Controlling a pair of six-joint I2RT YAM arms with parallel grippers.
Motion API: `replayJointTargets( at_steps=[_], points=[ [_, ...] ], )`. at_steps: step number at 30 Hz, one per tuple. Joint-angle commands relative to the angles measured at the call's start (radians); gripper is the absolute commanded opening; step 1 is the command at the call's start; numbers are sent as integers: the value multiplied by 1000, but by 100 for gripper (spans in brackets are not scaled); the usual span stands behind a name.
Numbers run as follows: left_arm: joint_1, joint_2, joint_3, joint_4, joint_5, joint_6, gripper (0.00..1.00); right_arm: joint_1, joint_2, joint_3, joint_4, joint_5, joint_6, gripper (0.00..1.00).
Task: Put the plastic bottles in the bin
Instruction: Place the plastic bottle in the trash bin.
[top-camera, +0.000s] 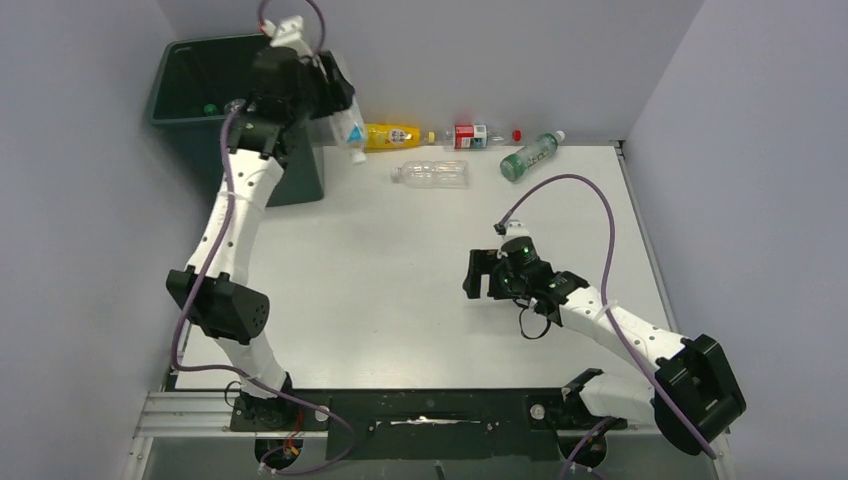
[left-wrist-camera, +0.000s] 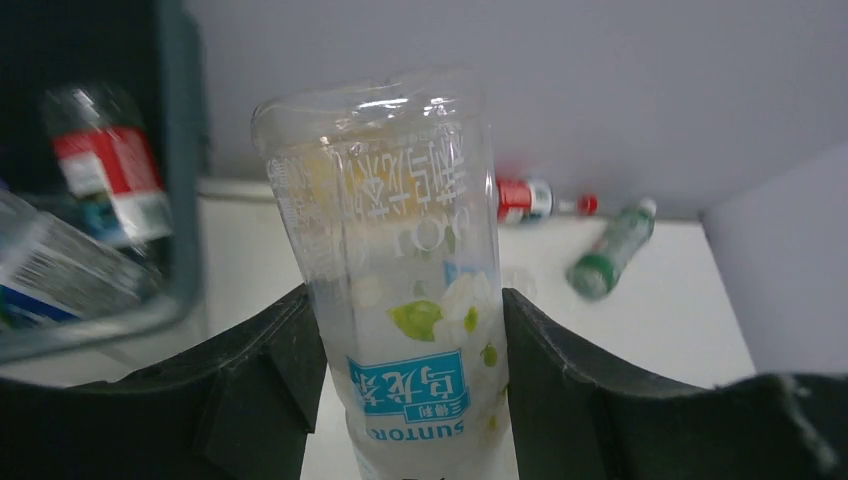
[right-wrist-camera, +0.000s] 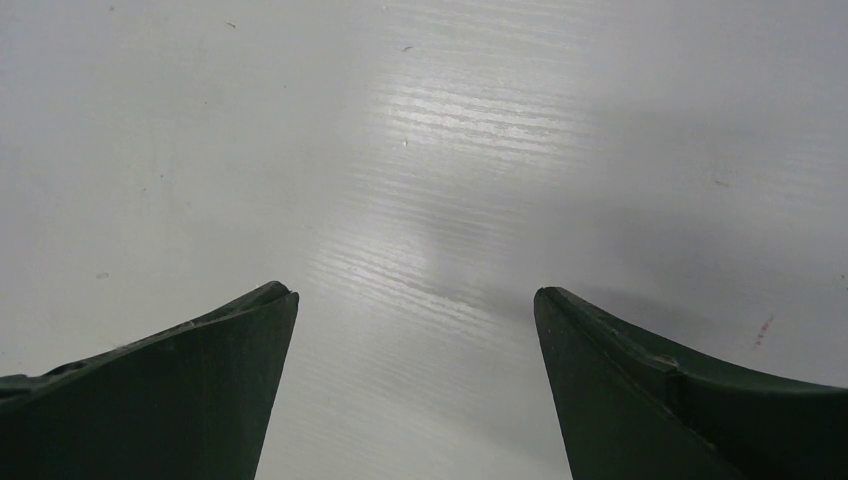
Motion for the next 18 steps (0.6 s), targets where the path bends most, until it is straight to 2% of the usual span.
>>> replayJointTargets(
  at_steps=[1,4,9,12,18],
  points=[
    [140,34,291,-35,45,28,46,19,-47,-8,3,4,19,93],
    [259,66,401,5,92,-18,47,39,-63,-17,-1,7,34,93],
    [399,56,307,245,161,-114,47,71,-74,-35,5,9,66,93],
    [427,90,306,338,148,-126,47,94,-77,-36,0,17,80,93],
    [432,188,348,415,122,-105,47,110,-90,-45,-4,29,101,93]
  ],
)
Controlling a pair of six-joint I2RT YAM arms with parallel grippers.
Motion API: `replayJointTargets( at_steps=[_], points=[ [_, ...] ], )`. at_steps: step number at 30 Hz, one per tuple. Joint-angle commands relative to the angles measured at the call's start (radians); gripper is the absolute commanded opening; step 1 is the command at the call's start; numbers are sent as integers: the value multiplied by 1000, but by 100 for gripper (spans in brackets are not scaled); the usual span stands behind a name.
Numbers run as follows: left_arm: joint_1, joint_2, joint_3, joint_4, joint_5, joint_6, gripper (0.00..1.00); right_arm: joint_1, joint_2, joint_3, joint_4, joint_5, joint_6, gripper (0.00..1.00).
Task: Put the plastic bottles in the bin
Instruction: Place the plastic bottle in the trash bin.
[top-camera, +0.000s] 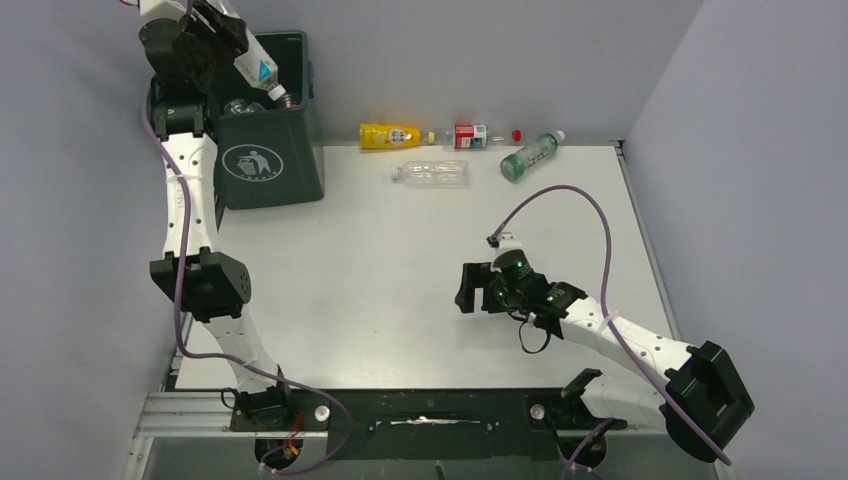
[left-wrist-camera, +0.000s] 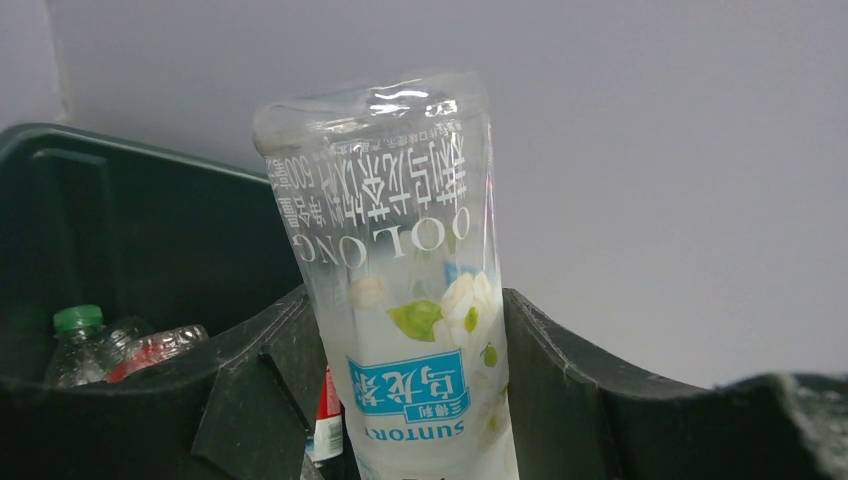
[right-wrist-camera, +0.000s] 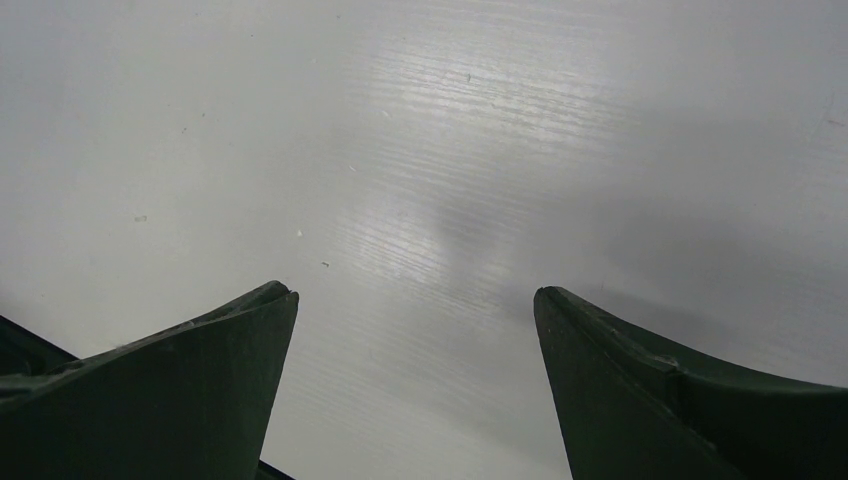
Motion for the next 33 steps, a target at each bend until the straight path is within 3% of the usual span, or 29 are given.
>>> replayJointTargets(
  at_steps=[1,3,6,7,12,19,26,33],
  points=[
    [-1,57,41,159,4,-3,47,11,-34,0,14,27,28,93],
    [-1,72,35,179,-20,5,52,13,-31,3,10,28,28,93],
    [1,79,33,162,-80,13,84,15,-32,11,2,30,26,93],
    [1,78,33,155,-90,15,85,15,-31,12,1,31,26,93],
    [2,14,-17,143,-98,21,85,16,-17,23,1,29,19,93],
    [-41,-184,-169,135,45,28,86,16,-13,43,-6,36,11,93],
    [-340,-400,-573,264,-61,133,86,10,-52,69,-31,61,23,94],
    [-556,-226,-571,227,-84,245,86,8,-119,87,-87,80,50,95]
  ],
)
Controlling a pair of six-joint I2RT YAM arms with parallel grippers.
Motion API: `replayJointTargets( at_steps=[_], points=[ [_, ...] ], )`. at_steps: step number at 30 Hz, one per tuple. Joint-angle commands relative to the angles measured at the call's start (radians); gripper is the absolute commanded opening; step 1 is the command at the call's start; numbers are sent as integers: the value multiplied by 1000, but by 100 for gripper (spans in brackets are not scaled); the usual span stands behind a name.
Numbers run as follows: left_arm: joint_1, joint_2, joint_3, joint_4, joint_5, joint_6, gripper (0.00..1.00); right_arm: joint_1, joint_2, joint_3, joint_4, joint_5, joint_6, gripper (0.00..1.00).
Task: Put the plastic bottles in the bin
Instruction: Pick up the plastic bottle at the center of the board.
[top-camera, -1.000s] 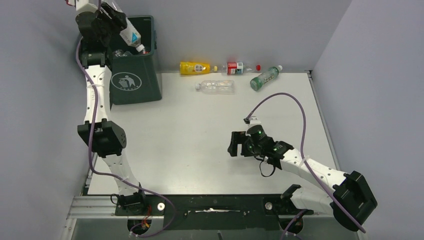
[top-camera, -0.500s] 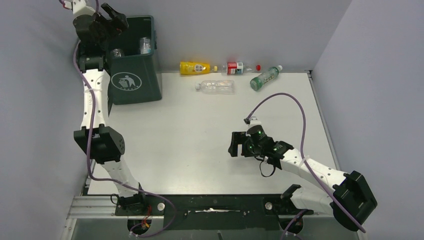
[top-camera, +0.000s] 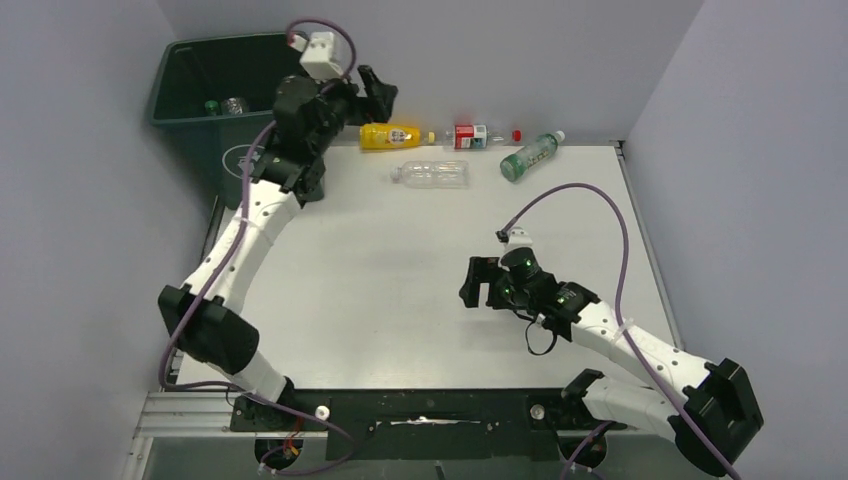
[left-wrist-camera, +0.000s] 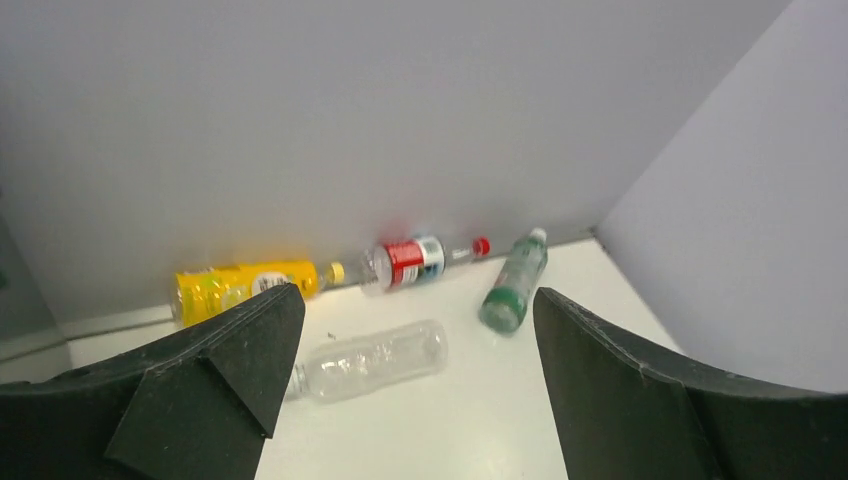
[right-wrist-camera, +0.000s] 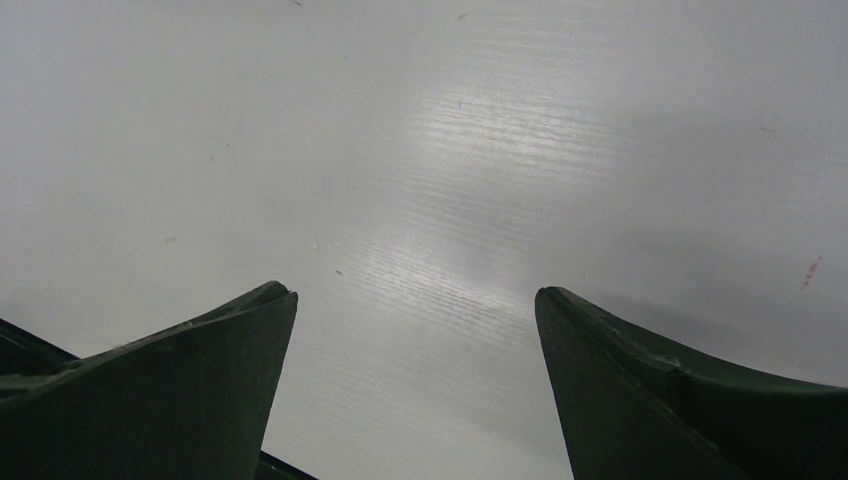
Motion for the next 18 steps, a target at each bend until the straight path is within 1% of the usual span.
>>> replayJointTargets(
  at_steps=[1,5,7,9,11,16,18],
  points=[
    [-72,172,43,8,-39,122,86,3,-59,56,-30,36,26,95],
    [-80,383,177,-24,10,150,86,3,-102,51,-63,42,40,95],
    [-79,477,241,-15,42,140,86,4,-121,42,-75,46,52,95],
    [-78,572,306,9,99,112,86,5,-138,24,-78,43,68,95],
    [-83,658,381,19,124,84,85,7,-152,7,-79,36,86,95],
    [-70,808,490,132,184,5,86,15,-187,-30,-88,24,120,95],
    [-59,898,609,117,214,-28,86,17,-194,-36,-92,22,123,95]
  ],
)
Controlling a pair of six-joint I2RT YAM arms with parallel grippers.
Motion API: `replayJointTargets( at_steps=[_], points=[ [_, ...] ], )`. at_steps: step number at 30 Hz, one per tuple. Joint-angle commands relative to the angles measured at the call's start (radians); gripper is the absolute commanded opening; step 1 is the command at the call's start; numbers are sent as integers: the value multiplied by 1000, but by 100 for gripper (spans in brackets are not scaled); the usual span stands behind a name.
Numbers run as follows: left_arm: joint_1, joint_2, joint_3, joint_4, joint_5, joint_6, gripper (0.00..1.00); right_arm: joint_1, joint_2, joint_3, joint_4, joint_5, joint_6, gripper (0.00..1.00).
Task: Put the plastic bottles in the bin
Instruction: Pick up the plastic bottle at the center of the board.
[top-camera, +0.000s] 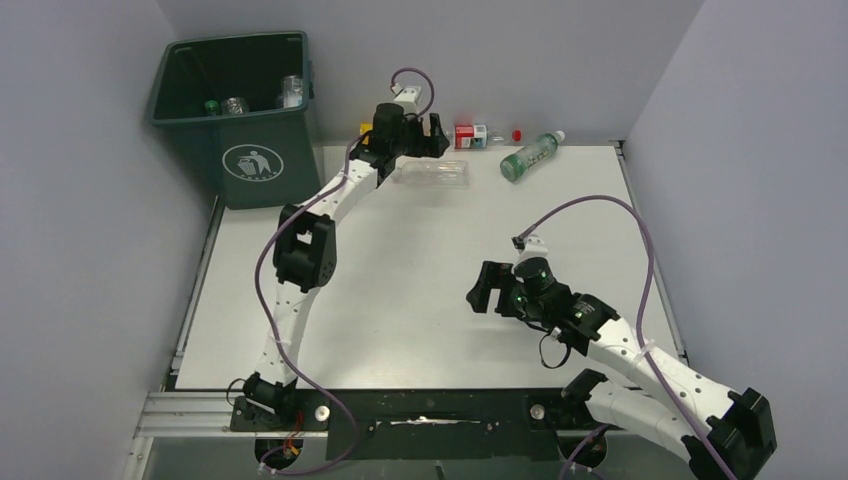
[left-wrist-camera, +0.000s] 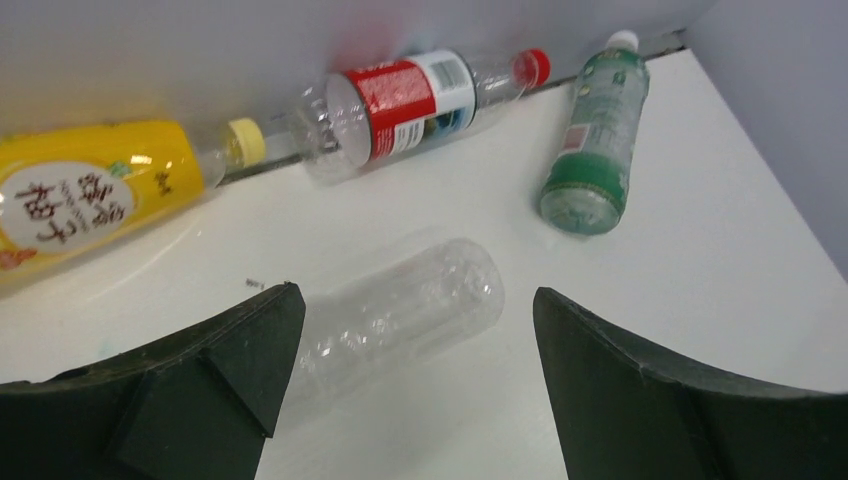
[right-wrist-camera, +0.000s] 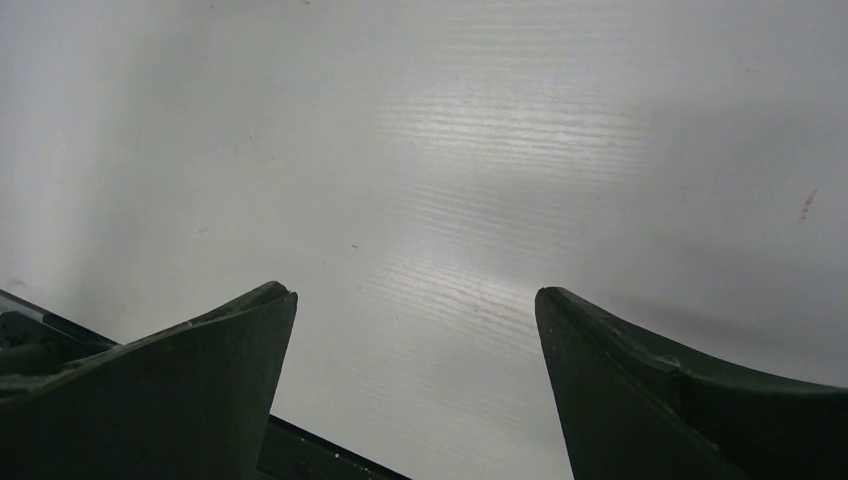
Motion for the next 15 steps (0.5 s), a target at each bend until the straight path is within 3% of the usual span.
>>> replayJointTargets(
  at_steps=[1,4,9,15],
  points=[
    [25,130,275,104,98,-85,85,10,-27,-13,-8,4,32,95],
    [29,234,380,60,109,-102,85,11,-23,5,-24,9,25,95],
    [45,245,268,148,107,-151,85,11,1,31,-29,9,5,95],
    [49,264,243,154,143,-160,85,12,13,25,-13,-2,12,95]
  ],
)
